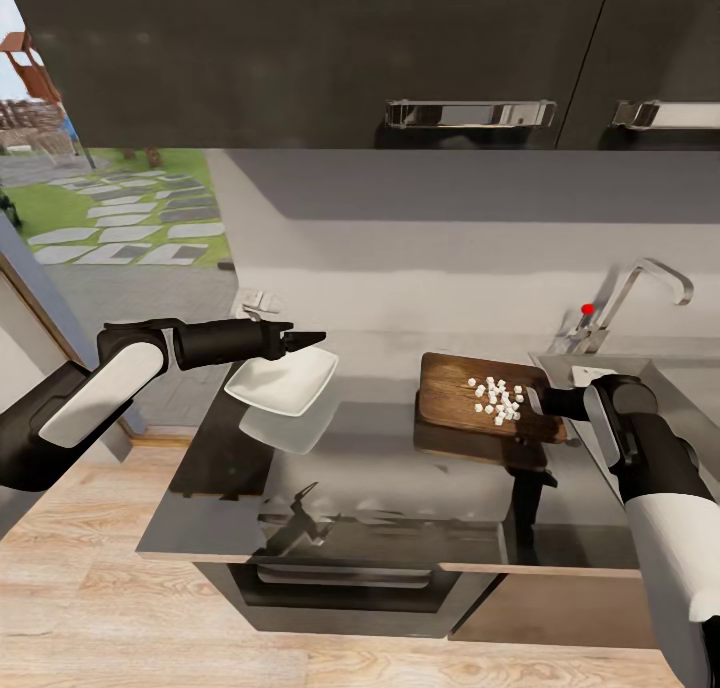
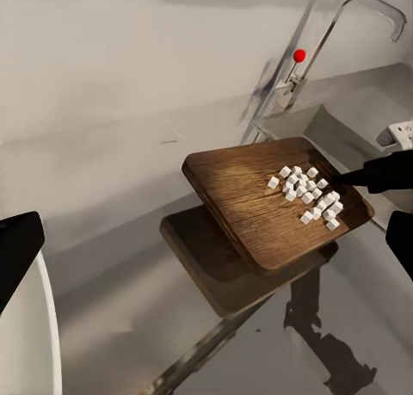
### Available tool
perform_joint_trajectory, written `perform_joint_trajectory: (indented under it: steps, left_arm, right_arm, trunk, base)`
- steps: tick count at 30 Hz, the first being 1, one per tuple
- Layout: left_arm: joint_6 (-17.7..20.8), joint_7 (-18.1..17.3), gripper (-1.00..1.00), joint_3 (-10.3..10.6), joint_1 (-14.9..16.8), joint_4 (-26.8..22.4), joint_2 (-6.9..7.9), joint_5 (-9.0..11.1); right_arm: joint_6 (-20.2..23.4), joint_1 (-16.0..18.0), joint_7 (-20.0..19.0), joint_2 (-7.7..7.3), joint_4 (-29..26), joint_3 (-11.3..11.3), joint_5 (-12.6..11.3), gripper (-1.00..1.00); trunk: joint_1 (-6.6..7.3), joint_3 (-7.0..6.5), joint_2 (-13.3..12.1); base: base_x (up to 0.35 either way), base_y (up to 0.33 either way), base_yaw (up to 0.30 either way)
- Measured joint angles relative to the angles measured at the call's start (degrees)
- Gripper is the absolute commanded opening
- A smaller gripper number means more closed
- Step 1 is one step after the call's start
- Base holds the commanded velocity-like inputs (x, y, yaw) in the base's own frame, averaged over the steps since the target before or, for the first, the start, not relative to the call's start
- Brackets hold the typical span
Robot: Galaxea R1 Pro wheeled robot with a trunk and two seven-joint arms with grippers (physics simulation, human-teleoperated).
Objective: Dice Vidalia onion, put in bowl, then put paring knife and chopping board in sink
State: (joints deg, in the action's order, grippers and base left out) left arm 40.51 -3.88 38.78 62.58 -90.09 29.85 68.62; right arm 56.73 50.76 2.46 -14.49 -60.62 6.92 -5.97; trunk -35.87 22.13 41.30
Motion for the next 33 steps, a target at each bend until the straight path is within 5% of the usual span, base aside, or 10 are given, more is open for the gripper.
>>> perform_joint_trajectory:
  steps: [33]
  left_arm:
    - [0.01,0.0,1.0,0.0,0.0,0.0,0.0,0.0]
  right_arm:
    - [0.0,0.0,-0.09,0.0,-0.07,0.0,-0.09,-1.0]
  trunk:
    - [0.0,0.0,0.0]
  base:
    - [0.0,0.0,0.0]
